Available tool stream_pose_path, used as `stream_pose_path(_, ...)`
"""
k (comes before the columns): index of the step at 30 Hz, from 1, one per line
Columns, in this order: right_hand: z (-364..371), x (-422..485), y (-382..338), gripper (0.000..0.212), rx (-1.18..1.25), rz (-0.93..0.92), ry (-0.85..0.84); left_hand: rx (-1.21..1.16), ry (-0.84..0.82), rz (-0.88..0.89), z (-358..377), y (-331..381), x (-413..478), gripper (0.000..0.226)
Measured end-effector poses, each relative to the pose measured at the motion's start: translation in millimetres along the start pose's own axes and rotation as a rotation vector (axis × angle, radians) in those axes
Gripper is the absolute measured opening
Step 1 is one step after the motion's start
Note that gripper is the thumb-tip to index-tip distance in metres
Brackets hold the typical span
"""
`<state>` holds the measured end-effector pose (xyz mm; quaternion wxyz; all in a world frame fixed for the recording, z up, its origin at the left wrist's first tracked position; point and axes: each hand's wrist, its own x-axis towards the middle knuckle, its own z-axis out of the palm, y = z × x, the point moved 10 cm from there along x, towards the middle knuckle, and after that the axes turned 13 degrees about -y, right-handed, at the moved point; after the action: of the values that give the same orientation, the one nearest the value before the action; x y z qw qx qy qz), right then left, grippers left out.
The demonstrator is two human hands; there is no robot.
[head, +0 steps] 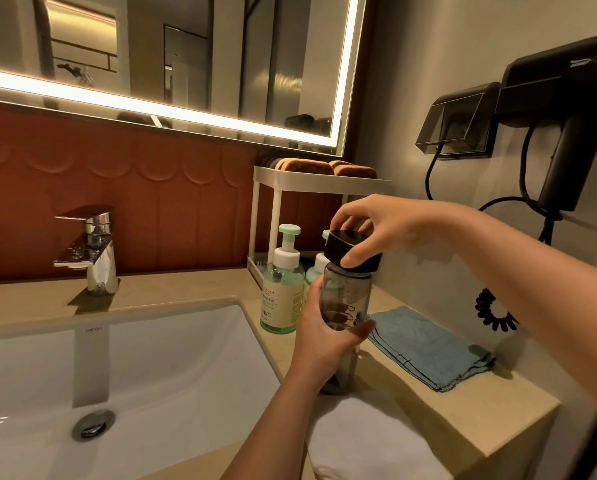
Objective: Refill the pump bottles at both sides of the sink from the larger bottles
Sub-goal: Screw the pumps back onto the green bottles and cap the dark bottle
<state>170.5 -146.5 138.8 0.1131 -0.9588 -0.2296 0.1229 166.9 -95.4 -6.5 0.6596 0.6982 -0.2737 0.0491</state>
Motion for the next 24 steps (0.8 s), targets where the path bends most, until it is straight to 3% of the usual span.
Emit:
stream_pose_path(5,9,-1,-1,0.047,0.031,-0.063,-0.104,0.005,0.005,0.002,-1,0,-1,0.087)
stream_pose_path(9,4,-5,-5,0.057,-0.037,0.001,-0.078,-0.024,0.0,-0.015,0,-1,-1,0.085)
stream_pose_path(12,-2,-5,-8,0.06,-0.225,0.119,0.069,-0.029,-0.005,-0.013,0,-1,-1,0.09)
stream_pose_path(15,-6,-9,-21,0.063,-0.597,0.263,0.325,-0.096,-0.015,-0.027,3,-2,0,0.087)
stream_pose_path(17,-6,-9,-26,0.071,-0.713,0.325,0.38,-0.133,-0.016,-0.034,4,-2,1,0.084)
stream_pose_path(20,3,-1,-10,0.078,-0.528,0.346,0.165,-0.154,-0.002,-0.025,2,-3,2,0.085)
stream_pose_path(22,14,-2,-7,0.061,-0.177,0.224,-0.027,-0.114,-0.005,-0.003,1,0,1,0.086)
stream_pose_path(24,17,-8,-9,0.055,-0.015,0.105,-0.14,-0.054,-0.005,0.012,1,3,0,0.084)
